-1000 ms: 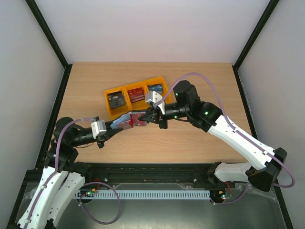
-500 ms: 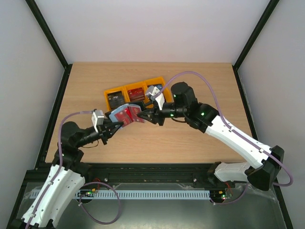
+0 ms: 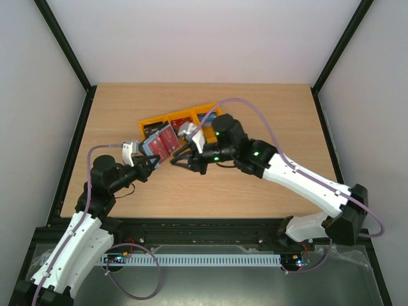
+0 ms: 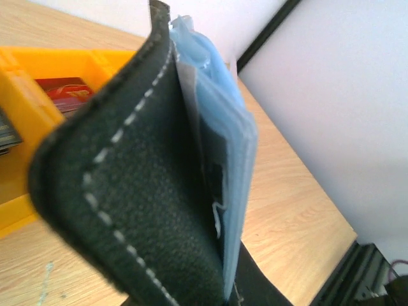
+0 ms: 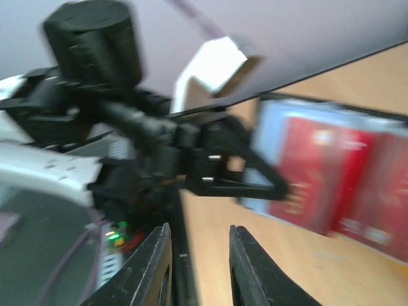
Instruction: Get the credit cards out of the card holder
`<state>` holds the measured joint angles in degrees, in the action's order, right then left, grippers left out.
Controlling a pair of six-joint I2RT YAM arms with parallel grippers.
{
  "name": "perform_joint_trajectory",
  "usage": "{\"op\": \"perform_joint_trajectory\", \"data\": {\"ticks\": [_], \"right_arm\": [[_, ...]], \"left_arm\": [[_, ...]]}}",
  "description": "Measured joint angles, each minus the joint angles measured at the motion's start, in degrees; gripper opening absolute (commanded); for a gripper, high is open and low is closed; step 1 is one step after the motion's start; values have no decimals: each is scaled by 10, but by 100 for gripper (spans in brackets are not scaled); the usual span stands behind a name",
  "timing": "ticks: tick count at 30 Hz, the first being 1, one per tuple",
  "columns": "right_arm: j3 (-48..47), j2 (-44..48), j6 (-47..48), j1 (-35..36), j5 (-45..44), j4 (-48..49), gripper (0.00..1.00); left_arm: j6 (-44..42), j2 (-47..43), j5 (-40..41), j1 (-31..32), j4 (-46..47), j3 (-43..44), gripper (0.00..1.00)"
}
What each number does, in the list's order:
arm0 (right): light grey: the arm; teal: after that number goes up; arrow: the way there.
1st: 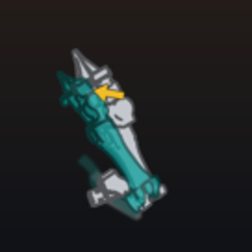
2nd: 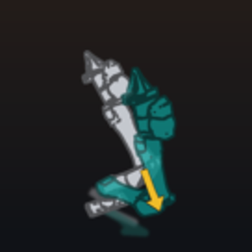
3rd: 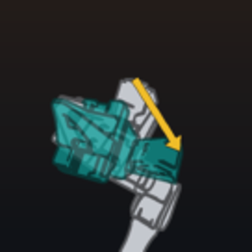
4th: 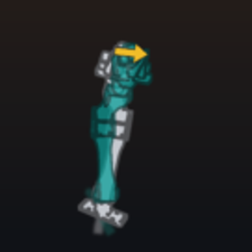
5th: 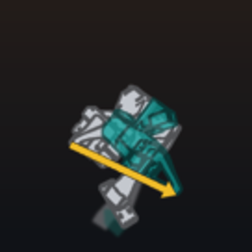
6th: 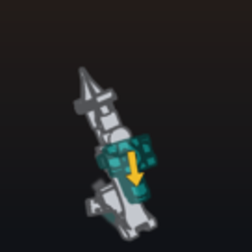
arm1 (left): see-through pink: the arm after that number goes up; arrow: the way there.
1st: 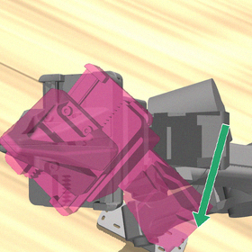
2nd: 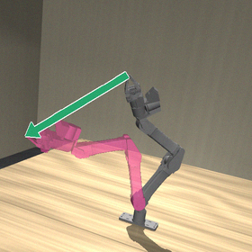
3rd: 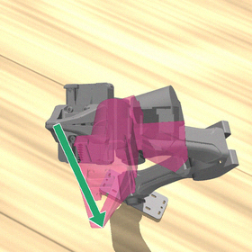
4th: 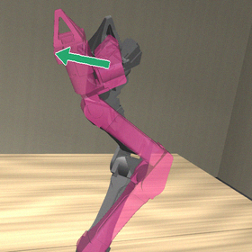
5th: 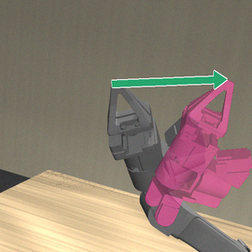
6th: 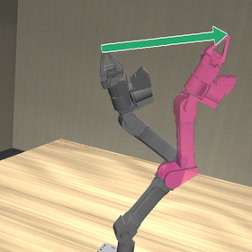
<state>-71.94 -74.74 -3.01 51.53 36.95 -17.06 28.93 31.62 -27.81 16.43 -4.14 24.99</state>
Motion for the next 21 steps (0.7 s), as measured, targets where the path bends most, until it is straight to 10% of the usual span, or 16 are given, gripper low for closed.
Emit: {"op": "perform_joint_trajectory", "data": {"ticks": [21], "right_arm": [[44,10,0,-32,108,69,21]], "left_arm": [[-81,-28,-276,1,239,-37,2]]}}
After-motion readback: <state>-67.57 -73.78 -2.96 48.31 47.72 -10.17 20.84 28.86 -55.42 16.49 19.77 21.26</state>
